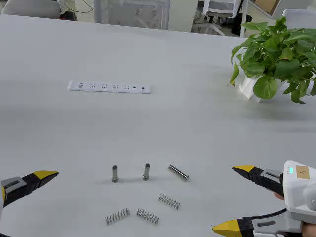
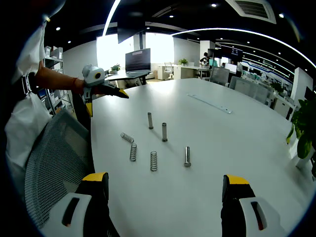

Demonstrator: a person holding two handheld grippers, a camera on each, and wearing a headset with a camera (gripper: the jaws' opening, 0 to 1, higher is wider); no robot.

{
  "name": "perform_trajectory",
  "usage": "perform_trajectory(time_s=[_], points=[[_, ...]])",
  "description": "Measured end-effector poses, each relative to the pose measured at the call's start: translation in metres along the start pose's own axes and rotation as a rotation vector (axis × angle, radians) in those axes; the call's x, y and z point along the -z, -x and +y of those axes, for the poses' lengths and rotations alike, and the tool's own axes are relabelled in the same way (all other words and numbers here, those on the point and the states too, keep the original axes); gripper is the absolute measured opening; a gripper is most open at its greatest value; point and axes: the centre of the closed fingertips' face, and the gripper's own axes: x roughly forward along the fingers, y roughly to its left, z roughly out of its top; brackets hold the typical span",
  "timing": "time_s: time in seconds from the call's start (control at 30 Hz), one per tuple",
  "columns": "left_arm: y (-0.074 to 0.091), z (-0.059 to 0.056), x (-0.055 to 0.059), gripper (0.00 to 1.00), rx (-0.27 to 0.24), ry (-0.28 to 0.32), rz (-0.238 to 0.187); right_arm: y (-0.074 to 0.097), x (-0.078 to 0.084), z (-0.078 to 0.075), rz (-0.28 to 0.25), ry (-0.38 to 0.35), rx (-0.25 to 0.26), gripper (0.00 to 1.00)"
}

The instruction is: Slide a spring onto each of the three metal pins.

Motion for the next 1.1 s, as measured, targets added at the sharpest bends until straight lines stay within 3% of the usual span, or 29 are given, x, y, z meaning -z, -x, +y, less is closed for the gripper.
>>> perform_trajectory(time_s=[1.1], points=[[-0.0029, -0.0028, 0.0035, 0.99, 0.018, 0.014, -0.006, -0.003, 0.0023, 0.001, 0.03, -0.005, -0.015, 0.95]])
